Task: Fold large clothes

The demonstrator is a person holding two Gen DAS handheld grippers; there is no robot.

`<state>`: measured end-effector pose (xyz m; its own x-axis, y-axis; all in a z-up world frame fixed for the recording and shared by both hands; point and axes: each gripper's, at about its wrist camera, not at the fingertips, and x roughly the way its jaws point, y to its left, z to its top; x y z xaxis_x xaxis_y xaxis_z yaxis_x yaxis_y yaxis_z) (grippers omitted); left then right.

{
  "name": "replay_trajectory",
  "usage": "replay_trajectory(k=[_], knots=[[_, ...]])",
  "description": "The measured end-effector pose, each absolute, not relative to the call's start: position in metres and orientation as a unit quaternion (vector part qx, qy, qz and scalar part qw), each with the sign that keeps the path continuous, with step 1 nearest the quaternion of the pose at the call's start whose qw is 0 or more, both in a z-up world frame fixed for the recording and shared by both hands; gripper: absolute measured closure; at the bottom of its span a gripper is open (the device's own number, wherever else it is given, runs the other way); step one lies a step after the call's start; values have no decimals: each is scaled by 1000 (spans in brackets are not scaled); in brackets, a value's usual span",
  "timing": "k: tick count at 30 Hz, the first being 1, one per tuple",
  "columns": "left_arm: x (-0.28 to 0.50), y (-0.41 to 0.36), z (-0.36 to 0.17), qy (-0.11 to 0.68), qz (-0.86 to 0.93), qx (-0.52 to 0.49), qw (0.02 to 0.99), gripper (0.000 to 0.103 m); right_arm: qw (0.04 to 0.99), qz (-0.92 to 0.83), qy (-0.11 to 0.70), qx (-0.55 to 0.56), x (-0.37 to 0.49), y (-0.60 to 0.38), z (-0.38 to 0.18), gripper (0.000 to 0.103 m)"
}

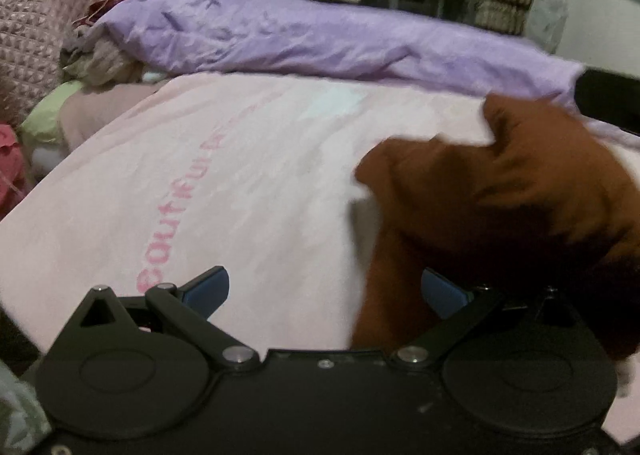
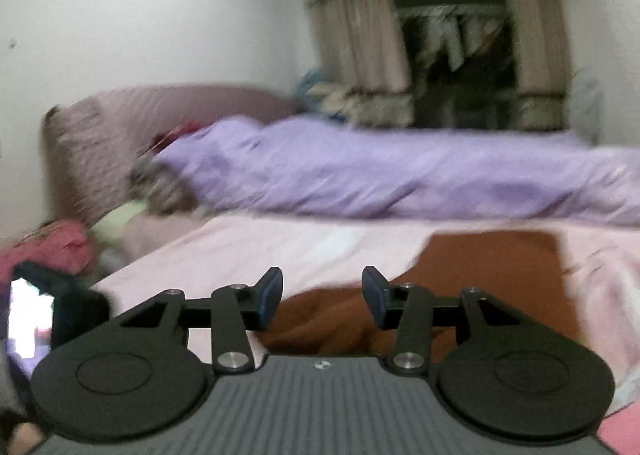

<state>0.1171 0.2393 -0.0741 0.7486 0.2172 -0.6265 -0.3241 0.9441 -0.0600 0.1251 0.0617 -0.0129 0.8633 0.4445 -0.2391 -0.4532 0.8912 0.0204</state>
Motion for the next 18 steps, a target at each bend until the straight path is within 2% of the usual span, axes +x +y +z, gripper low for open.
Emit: replay_trajectory(k=[4, 7, 10, 14, 15, 16, 17, 18], knots=[[113, 227, -50, 291, 87, -97, 948, 0, 982, 153, 110, -33, 135, 32, -11, 49], [127, 221, -43, 279, 55, -103, 953, 0, 987, 80, 134, -42, 155, 14, -22, 49], [150, 223, -45, 303, 37, -131, 943, 0, 986, 49, 155, -45, 167, 1, -32, 49], [148, 225, -37, 278, 2, -167, 946, 0, 984, 35, 168, -43, 176, -6, -39, 49], [151, 222, -36, 276, 2, -156, 948, 7, 983, 35, 173, -42, 178, -6, -42, 49], [153, 218, -36, 276, 3, -139, 951, 21, 982, 37, 178, -42, 179, -7, -43, 49], [157, 215, -38, 284, -4, -131, 950, 57, 981, 40, 184, -42, 181, -8, -46, 49], [160, 213, -42, 299, -5, -128, 946, 78, 980, 42, 188, -44, 179, -8, -47, 49]])
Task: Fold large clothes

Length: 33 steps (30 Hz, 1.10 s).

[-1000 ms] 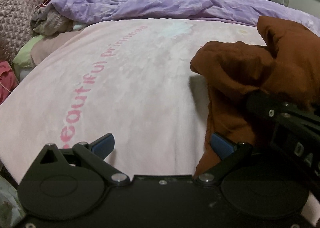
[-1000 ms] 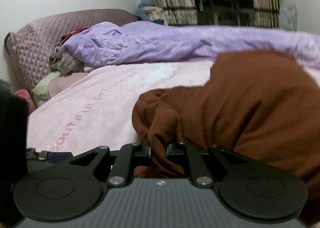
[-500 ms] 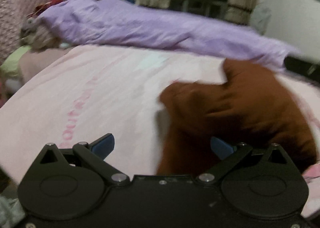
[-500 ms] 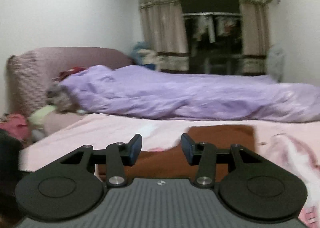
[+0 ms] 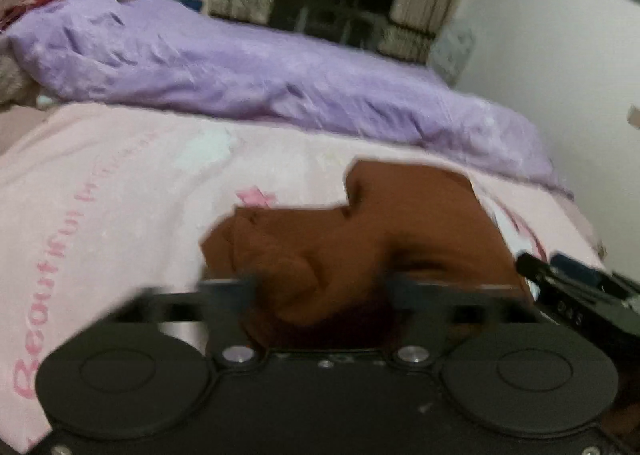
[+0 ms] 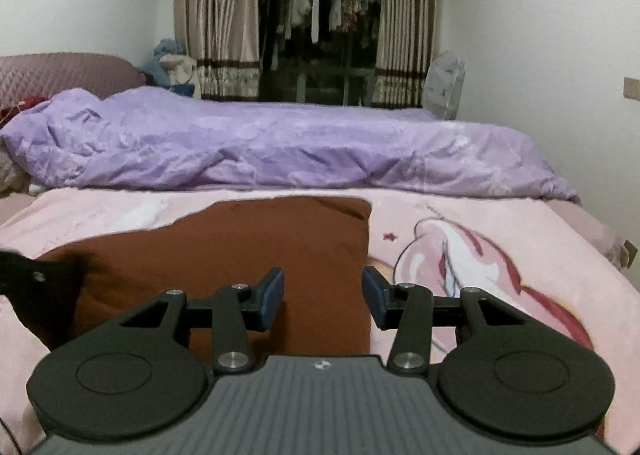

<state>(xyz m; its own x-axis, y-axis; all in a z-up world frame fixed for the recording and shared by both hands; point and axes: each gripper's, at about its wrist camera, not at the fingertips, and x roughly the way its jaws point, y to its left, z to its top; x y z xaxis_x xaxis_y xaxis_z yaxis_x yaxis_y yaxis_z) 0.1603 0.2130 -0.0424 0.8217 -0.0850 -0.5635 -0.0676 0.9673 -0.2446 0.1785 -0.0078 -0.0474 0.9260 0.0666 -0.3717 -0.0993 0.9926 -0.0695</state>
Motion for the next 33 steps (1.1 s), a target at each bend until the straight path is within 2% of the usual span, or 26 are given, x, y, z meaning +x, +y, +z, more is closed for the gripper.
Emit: replay_trajectory(k=[3, 10, 13, 14, 15, 17, 18, 19, 21, 24, 28, 33], knots=[[153, 205, -50, 295, 0, -125, 947, 84, 979, 45, 191, -53, 178, -4, -50, 49], [89, 217, -23, 260, -3, -143, 955, 89, 982, 43, 179, -47, 166, -14, -39, 49], [96, 226, -60, 327, 9, -133, 936, 89, 981, 50, 188, -27, 172, -20, -41, 49], [107, 229, -82, 350, 10, -138, 926, 85, 978, 53, 199, -21, 177, -20, -46, 49], [114, 232, -96, 360, 10, -146, 921, 76, 976, 56, 211, -19, 182, -19, -51, 49], [117, 238, -106, 358, 13, -166, 919, 66, 973, 54, 223, -29, 187, -15, -59, 52], [115, 239, -99, 357, 17, -165, 919, 51, 974, 47, 221, -36, 188, -14, -59, 53], [111, 240, -86, 351, 33, -155, 923, 42, 975, 46, 216, -39, 188, -14, -56, 53], [102, 241, -56, 321, 58, -132, 936, 15, 976, 63, 209, -28, 194, -16, -47, 53], [102, 242, -7, 235, 85, -117, 961, 0, 978, 88, 189, 7, 211, -18, -27, 53], [156, 234, 13, 191, 79, -126, 970, 0, 980, 98, 171, 36, 250, -5, -14, 53], [244, 205, -32, 237, 77, -45, 967, 0, 968, 100, 225, 40, 309, 13, -38, 53]])
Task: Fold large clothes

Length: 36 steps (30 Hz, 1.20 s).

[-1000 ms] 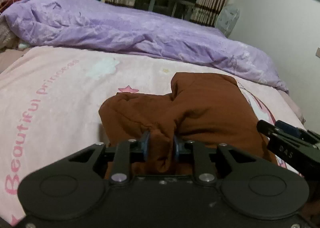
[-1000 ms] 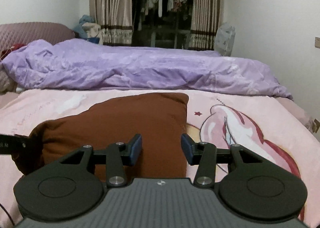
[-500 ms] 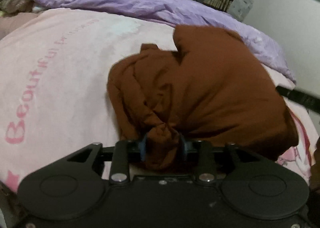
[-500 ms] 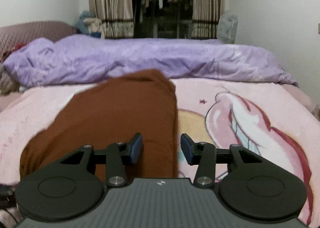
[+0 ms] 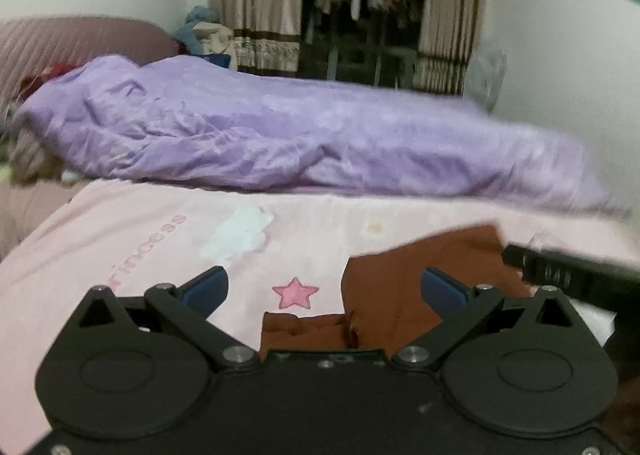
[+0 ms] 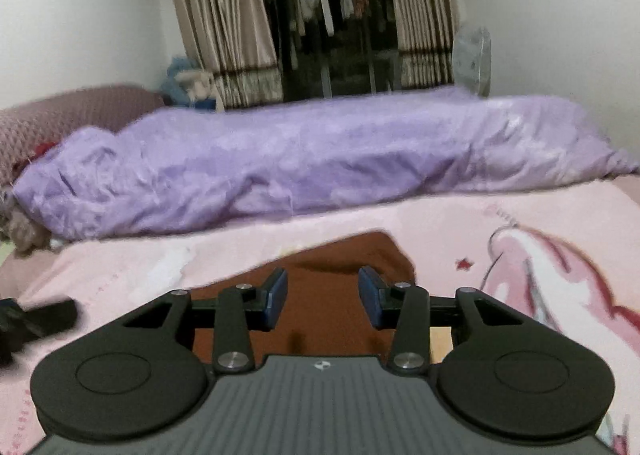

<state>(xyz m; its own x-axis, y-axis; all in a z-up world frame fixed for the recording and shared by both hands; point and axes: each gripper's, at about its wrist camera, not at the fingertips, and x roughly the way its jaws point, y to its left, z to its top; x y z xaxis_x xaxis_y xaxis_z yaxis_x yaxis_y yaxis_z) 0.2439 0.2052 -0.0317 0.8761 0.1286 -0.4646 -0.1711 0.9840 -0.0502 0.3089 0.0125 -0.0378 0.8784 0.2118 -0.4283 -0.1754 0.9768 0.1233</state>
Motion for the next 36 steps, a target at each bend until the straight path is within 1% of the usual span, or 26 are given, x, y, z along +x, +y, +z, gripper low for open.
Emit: replay_trajectory(k=[3, 5, 6, 8, 10, 16, 18, 19, 22, 24, 26, 28, 30, 31, 32, 36], knots=[[283, 197, -82, 275, 85, -17, 957, 0, 949, 95, 298, 47, 343, 18, -77, 53], [294, 202, -115, 291, 83, -40, 952, 0, 940, 78, 328, 50, 356, 19, -105, 53], [298, 207, -126, 300, 78, -62, 949, 0, 939, 79, 330, 56, 356, 18, -111, 53], [293, 209, -120, 292, 75, -71, 951, 0, 940, 84, 323, 67, 353, 14, -107, 53], [293, 203, -122, 289, 79, -57, 952, 0, 938, 87, 329, 73, 352, 12, -110, 52], [289, 200, -117, 291, 86, -43, 952, 0, 935, 85, 338, 62, 356, 13, -102, 52], [295, 194, -100, 291, 90, -24, 952, 0, 931, 97, 349, 42, 366, 17, -84, 52], [292, 191, -87, 282, 96, -10, 955, 0, 934, 104, 340, 27, 365, 18, -74, 52], [287, 186, -53, 237, 96, 7, 967, 0, 957, 73, 281, -8, 362, 15, -48, 51], [297, 183, -44, 221, 83, 10, 972, 0, 959, 53, 278, -5, 375, 10, -49, 48], [320, 181, -53, 243, 81, 16, 967, 0, 950, 49, 308, 2, 395, 8, -66, 48], [344, 177, -77, 289, 78, 19, 954, 0, 938, 42, 344, 2, 409, 7, -93, 47], [356, 169, -107, 320, 76, 30, 944, 0, 940, 41, 340, 12, 408, 6, -106, 46], [359, 165, -122, 328, 80, 36, 941, 0, 941, 41, 336, 19, 406, 4, -106, 45], [359, 165, -125, 325, 82, 31, 942, 0, 941, 41, 337, 21, 407, 4, -106, 45], [359, 168, -121, 323, 83, 18, 942, 0, 940, 46, 337, 36, 405, -1, -101, 44]])
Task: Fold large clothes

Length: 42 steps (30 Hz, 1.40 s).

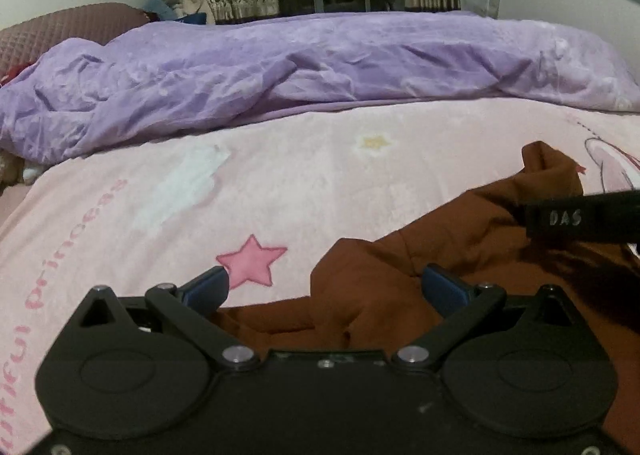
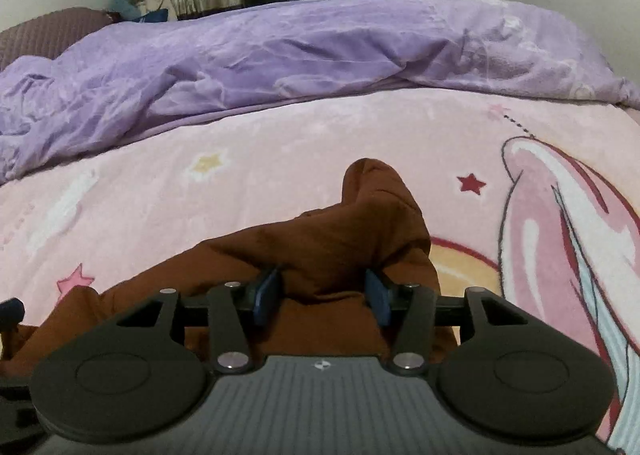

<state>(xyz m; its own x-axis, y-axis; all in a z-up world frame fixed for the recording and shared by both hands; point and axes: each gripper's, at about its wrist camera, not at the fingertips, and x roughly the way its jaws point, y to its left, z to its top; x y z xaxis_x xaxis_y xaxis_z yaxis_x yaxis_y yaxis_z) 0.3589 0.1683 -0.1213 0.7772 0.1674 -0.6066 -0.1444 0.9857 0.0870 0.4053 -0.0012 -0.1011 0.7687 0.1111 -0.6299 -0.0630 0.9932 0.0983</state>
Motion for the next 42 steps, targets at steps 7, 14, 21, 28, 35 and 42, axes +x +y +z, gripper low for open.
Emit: replay_trajectory(k=[7, 14, 21, 28, 35, 42], knots=[[290, 169, -47, 266, 111, 33, 957, 0, 956, 111, 269, 41, 313, -19, -31, 51], [230, 165, -56, 298, 62, -2, 953, 0, 945, 166, 272, 79, 258, -23, -50, 51], [226, 178, -106, 329, 63, -40, 941, 0, 951, 113, 284, 37, 258, -22, -78, 55], [195, 192, -99, 318, 86, -36, 944, 0, 952, 96, 277, 91, 248, -71, -80, 45], [165, 186, -52, 287, 70, -66, 953, 0, 961, 132, 229, 84, 202, -52, -44, 50], [174, 162, -96, 344, 48, -50, 937, 0, 939, 182, 291, 34, 191, -14, -79, 51]])
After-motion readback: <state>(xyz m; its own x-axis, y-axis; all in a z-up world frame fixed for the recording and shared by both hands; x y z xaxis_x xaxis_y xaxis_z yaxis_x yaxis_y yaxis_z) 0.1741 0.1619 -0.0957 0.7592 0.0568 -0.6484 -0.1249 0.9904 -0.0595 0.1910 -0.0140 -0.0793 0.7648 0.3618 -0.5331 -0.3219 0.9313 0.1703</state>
